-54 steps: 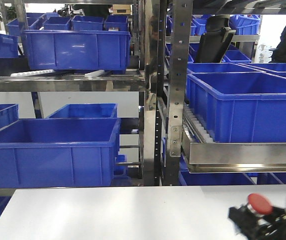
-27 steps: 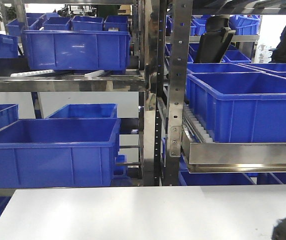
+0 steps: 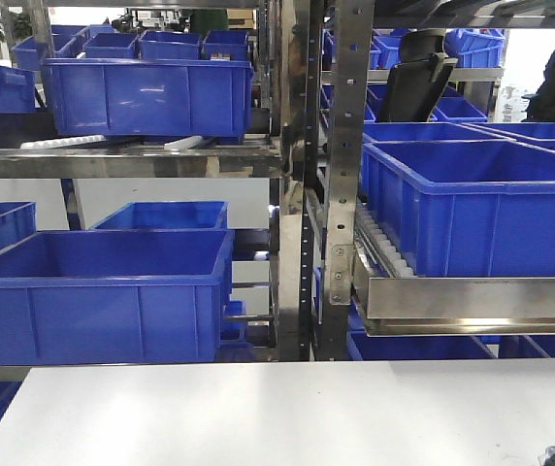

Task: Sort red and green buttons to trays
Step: 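Drive the base away from the shelves holding both buttons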

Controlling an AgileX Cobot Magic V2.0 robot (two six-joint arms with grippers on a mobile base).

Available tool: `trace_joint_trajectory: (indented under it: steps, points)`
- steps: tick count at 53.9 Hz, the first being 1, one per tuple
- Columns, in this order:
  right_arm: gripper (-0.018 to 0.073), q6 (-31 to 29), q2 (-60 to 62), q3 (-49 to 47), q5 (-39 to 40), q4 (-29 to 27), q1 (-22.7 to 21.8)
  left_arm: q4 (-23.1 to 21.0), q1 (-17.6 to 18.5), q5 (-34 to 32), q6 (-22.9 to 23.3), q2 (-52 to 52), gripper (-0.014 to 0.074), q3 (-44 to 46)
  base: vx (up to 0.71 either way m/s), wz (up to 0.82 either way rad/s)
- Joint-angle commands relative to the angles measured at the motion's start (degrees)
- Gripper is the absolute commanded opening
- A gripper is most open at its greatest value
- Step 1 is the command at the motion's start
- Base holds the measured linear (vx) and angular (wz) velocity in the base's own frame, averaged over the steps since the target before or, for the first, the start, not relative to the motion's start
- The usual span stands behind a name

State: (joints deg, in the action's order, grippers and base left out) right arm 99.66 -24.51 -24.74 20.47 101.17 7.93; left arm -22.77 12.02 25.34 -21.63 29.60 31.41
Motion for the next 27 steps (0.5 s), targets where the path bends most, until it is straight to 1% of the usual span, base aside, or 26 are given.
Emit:
trace_joint_trajectory:
  steps: [1, 27]
  points:
    - [-0.001, 0.3, -0.3, -1.8, -2.0, 0.5, 0.0, -1.5, 0.4, -5.1, -0.1, 0.2, 0.0, 1.9, 0.0, 0.0]
    - [-0.001, 0.3, -0.3, -1.8, -2.0, 0.5, 0.0, -1.5, 0.4, -5.1, -0.1, 0.2, 0.0, 1.9, 0.0, 0.01]
